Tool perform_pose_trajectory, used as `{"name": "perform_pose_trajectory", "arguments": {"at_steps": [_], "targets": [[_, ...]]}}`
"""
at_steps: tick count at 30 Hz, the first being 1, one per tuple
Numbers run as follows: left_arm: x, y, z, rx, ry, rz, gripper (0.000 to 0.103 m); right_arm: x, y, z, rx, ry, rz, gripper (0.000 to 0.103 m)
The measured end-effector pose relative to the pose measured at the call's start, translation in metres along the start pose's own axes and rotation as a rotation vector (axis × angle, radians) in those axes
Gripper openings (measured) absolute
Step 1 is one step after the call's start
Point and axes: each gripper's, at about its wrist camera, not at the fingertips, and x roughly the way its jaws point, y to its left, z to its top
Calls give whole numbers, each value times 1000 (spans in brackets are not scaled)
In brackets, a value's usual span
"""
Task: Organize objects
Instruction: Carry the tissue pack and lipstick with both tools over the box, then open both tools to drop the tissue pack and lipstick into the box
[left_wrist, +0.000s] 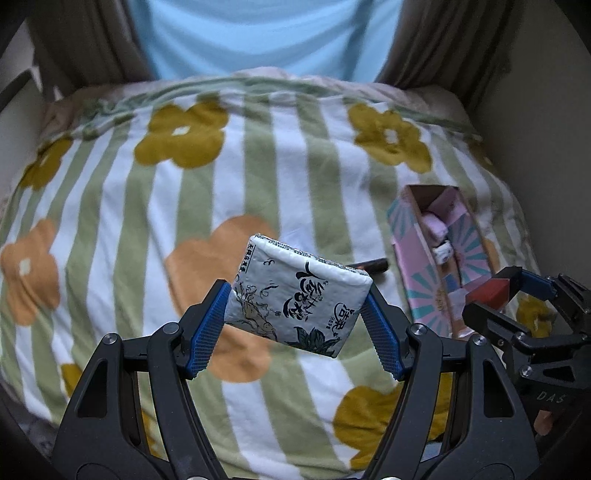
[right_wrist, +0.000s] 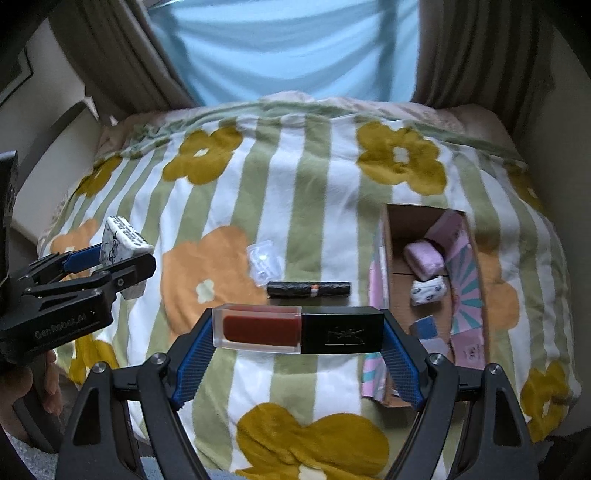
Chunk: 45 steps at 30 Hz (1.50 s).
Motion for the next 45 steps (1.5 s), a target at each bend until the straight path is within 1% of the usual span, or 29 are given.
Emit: {"name": "perform_pose_trajectory", "arguments": {"at_steps": [5,14,21,24,27,31,36,41,45], "targets": [[6,-34,19,53,6,-49,69,-10,-34,-4,57,-12,-40,80],[35,-115,60,198,41,-128,69,-7,-112,-18,254,14,-116,80],[79,-181,89,315,99,-167,69,14,-159,-28,409,42,-149,80],[106,-209,99,377,126,-182,69,27,-172,-35,466,59,-152,80],[137,-233,106,416,169,-197,69,46,-185,-42,521,83,-154,80],[182,-260,106,470,229,-200,69,73,-198,-44,565,107,-165,80],[238,-286,103,521,301,-205,69,107,-200,-38,537,103,-188,80],[283,-299,94,563,344,-185,69,141,-208,-34,564,102,-175,80],[305,-299,86,583,368,-168,69,161,-209,-33,549,117,-183,80]]}}
